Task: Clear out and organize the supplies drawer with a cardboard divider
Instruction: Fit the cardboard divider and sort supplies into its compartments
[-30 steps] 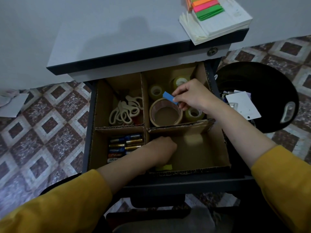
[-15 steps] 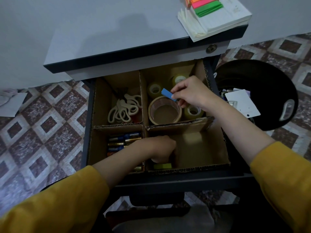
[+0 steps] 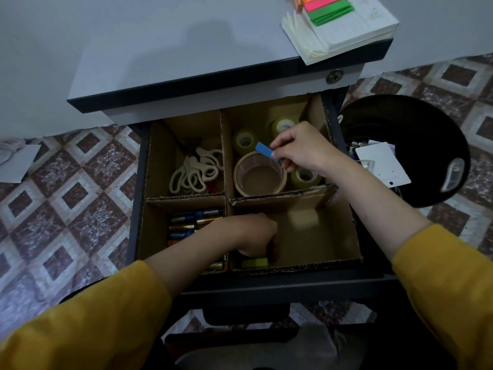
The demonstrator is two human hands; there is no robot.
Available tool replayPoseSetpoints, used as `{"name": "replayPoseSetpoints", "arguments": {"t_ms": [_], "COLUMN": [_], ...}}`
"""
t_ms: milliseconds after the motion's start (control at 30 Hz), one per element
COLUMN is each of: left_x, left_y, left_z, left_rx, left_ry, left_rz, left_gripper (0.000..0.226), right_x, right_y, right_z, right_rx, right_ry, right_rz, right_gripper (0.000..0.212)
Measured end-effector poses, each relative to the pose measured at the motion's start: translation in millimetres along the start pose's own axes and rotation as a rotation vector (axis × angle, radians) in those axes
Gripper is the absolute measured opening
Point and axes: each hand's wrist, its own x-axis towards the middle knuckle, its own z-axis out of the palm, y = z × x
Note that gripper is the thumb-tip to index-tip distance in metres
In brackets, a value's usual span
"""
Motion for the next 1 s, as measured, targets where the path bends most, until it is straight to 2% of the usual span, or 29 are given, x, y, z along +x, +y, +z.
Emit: {"name": "replayPoseSetpoints", "arguments": {"t_ms": [200, 300, 367, 467, 567, 633, 700, 800, 900, 1000], "left_x": [-4.8, -16.9, -32.5, -61.1, -71.1, -67.8, -63.2, -59.8, -59.5, -53.3], "left_y": [4.2, 8.5, 6.9, -4.4, -18.0, -21.8, -24.8, -35.7, -49.9, -61.8], "left_z": [-4.2, -6.7, -9.2, -11.4, -0.9, 10.3, 18.6, 20.3, 12.2, -1.1], "left_rx": [-0.016, -0.018, -0.100, -0.316, -0.533, -0.563, -0.527, -0.481, -0.380, -0.322], "left_ry": [-0.002, 0.067, 0.137, 0.335, 0.738, 1.011, 1.179, 1.301, 1.354, 1.339], "left_rz": [0.002, 0.020, 0.063, 0.125, 0.123, 0.126, 0.119, 0.071, 0.022, -0.062], "left_gripper": [0.031, 0.032, 0.029, 0.013, 0.012, 0.011, 0.006, 0.004, 0.002, 0.017], "right_x": [-0.2, 0.3, 1.0, -1.1, -7.2, -12.2, -19.9, -36.1, -55.8, -75.6], "right_y": [0.9, 0.6, 0.3, -1.6, -3.6, -4.8, -5.1, -8.2, -18.5, -30.5], "right_z": [0.8, 0.2, 0.5, 0.1, 1.9, 2.8, 1.0, -8.6, -16.5, -14.7], "right_rx": [-0.023, -0.024, -0.021, -0.018, -0.030, -0.021, 0.012, 0.052, 0.138, 0.127], "right_ry": [-0.009, -0.016, -0.016, -0.015, -0.029, -0.020, 0.003, 0.025, -0.008, -0.112], "right_rz": [-0.002, 0.003, 0.011, 0.014, -0.011, -0.013, -0.004, 0.009, -0.021, -0.052], "right_gripper": [0.022, 0.024, 0.024, 0.025, 0.027, 0.026, 0.023, 0.021, 0.020, 0.014]}}
